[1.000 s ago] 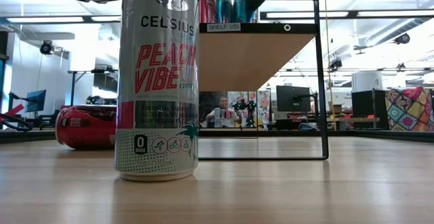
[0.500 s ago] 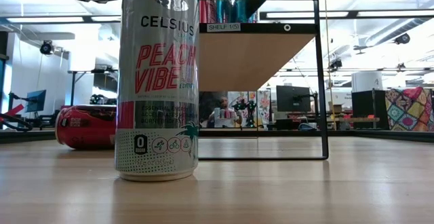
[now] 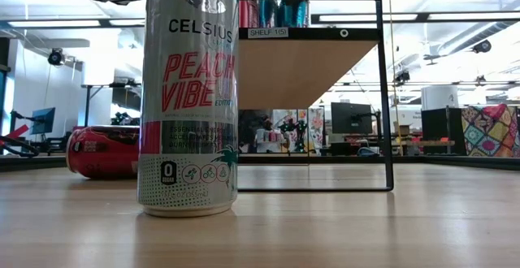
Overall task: Place canned beverage on shelf
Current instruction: Adjust the soda cans
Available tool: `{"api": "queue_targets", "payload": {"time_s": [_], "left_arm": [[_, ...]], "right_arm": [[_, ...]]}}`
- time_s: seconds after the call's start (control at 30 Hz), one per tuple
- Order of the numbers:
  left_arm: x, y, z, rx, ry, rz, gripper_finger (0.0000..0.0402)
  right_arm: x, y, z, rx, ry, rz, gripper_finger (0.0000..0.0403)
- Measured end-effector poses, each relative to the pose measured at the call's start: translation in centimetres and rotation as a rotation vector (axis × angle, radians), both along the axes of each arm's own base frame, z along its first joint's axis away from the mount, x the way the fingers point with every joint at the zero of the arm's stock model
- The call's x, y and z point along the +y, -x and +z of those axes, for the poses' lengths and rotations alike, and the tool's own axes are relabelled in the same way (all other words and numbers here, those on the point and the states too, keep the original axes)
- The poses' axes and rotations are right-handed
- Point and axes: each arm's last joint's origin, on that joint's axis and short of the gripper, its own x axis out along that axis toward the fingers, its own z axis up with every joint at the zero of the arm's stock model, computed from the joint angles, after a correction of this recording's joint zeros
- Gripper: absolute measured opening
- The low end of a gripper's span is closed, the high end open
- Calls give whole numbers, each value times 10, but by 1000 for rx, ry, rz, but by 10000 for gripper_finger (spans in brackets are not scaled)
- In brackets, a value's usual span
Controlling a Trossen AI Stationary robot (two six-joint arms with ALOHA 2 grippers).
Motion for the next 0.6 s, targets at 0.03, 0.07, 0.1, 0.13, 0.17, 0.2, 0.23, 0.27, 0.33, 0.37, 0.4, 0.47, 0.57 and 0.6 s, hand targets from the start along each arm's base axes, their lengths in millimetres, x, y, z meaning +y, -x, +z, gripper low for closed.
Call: {"api": "queue_targets", "payload": {"time_s": [0.03,0.07,0.1,0.13,0.17,0.2,0.23,0.27,0.33,0.37,0.4,0.47,0.57,0.6], "left_arm": [[0,0,0,0,2,0,0],[0,0,0,-1,5,1,0],[0,0,0,-1,5,1,0],[0,0,0,-1,5,1,0],[0,0,0,-1,5,1,0],[0,0,0,-1,5,1,0],[0,0,0,-1,6,-1,0],[0,0,0,-1,7,-6,0],[-1,0,0,0,9,-20,0],[-1,0,0,1,10,-24,0],[-1,0,0,2,11,-25,0],[-1,0,0,3,12,-25,0],[-1,0,0,4,12,-25,0],[-1,0,-1,5,12,-25,0]], "right_arm": [[1,-2,1,-19,-8,14,9],[2,-4,2,-37,-6,30,9],[3,-5,3,-53,-3,43,9],[4,-6,4,-68,0,52,9],[4,-7,4,-79,4,61,9],[4,-8,5,-89,7,66,9],[4,-9,5,-98,8,70,9],[4,-10,6,-104,9,71,9],[4,-10,6,-107,10,72,9],[4,-10,6,-111,10,72,9],[4,-11,6,-116,9,72,9],[4,-12,6,-125,8,72,9],[5,-14,4,-122,8,71,9],[5,-16,2,-117,8,71,9]]}}
